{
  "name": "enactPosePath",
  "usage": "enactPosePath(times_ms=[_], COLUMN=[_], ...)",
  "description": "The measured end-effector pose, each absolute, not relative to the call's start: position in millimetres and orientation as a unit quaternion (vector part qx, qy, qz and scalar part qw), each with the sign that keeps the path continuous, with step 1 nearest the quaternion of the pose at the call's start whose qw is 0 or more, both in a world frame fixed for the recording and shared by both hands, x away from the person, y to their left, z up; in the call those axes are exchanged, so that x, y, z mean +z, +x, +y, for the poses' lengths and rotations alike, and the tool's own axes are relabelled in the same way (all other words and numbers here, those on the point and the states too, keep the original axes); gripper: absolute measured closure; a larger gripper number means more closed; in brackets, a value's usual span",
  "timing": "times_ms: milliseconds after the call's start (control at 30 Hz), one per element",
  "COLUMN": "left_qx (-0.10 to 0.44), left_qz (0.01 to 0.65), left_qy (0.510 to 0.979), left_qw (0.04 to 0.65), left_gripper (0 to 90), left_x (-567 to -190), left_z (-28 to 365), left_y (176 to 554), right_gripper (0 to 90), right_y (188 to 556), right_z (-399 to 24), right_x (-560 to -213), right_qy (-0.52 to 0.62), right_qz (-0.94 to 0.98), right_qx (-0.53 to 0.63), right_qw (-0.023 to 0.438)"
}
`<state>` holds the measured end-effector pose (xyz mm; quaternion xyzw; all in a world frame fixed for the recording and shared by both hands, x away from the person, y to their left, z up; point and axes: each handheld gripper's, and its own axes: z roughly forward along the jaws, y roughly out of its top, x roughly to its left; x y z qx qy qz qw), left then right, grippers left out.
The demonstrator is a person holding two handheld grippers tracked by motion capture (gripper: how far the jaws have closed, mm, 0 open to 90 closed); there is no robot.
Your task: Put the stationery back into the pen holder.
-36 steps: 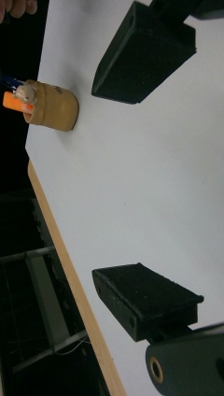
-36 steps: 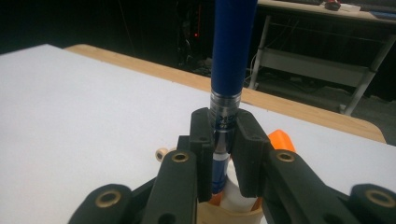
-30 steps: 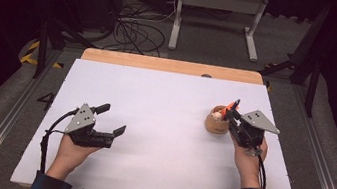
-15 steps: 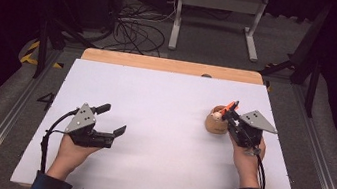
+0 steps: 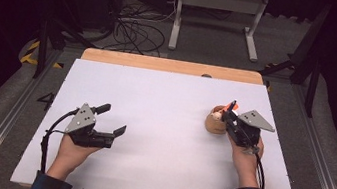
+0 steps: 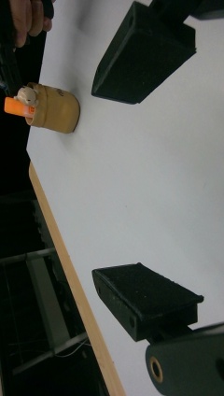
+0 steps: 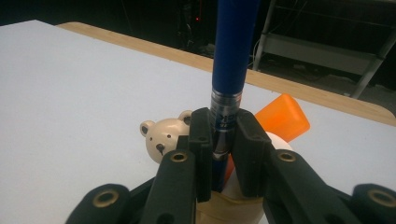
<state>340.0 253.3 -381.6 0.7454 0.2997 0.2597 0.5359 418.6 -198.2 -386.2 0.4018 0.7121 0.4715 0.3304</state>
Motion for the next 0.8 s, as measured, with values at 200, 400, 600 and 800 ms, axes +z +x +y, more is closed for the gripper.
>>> enactPosePath(times_ms=[200, 400, 600, 800], left_qx=[0.258, 0.259, 0.258, 0.258], left_qz=[0.301, 0.303, 0.303, 0.303], left_qy=[0.747, 0.746, 0.746, 0.746], left_qw=[0.533, 0.534, 0.534, 0.533], left_gripper=[13.0, 13.0, 13.1, 13.1], left_x=[-382.3, -382.0, -382.1, -382.3], left_z=[253.1, 253.5, 253.1, 253.2], left_y=[340.2, 340.4, 340.2, 340.4], right_gripper=[78.9, 77.2, 76.9, 70.5], right_y=[420.0, 420.8, 421.3, 422.4], right_z=[-198.6, -199.7, -200.0, -201.6], right_x=[-386.8, -386.9, -386.8, -387.0], right_qy=[0.403, 0.405, 0.405, 0.412], right_qz=[0.711, 0.709, 0.709, 0.705], right_qx=[0.475, 0.477, 0.479, 0.477], right_qw=[0.328, 0.325, 0.323, 0.325])
